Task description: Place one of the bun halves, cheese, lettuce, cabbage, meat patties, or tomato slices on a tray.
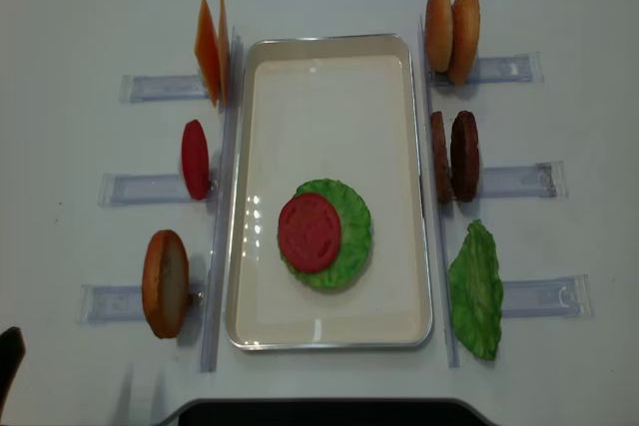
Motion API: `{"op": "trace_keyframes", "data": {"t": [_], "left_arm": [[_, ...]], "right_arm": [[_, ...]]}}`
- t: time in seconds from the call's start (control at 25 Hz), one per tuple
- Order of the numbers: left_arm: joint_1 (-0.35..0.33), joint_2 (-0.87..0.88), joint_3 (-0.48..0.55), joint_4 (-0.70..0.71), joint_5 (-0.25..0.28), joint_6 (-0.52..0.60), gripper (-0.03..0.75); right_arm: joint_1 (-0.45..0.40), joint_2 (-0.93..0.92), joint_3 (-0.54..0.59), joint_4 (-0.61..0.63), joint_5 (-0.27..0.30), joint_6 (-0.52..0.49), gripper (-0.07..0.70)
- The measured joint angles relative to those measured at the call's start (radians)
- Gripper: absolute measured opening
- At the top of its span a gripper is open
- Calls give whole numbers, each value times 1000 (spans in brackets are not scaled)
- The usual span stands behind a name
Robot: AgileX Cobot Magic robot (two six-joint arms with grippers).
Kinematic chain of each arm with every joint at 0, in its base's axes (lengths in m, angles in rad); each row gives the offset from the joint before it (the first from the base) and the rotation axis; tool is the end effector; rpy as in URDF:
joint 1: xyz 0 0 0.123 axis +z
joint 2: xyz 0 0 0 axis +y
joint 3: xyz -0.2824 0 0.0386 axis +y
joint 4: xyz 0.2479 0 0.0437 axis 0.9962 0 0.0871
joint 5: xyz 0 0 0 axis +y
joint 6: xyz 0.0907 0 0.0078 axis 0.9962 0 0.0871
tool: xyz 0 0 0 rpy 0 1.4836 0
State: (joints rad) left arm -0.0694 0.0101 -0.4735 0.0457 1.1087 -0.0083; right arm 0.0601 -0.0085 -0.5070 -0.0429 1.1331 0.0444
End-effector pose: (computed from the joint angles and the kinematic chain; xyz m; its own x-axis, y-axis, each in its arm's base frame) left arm -0.0024 0.0039 0.2661 -0.5275 0.0488 -0.8482 0.0411 0.9986 0.0319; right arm -0.0099 -0.0041 0.2733 -0.5052 -0.0042 -0.8630 -0.0133 0.9999 0.0030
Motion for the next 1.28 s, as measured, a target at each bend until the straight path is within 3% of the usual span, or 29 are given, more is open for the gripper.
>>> {"op": "trace_keyframes", "data": {"t": [1.28], "left_arm": [[0, -25, 1, 0, 1, 0, 323]], "right_arm": [[0, 0, 0, 0, 0, 0, 273]]}}
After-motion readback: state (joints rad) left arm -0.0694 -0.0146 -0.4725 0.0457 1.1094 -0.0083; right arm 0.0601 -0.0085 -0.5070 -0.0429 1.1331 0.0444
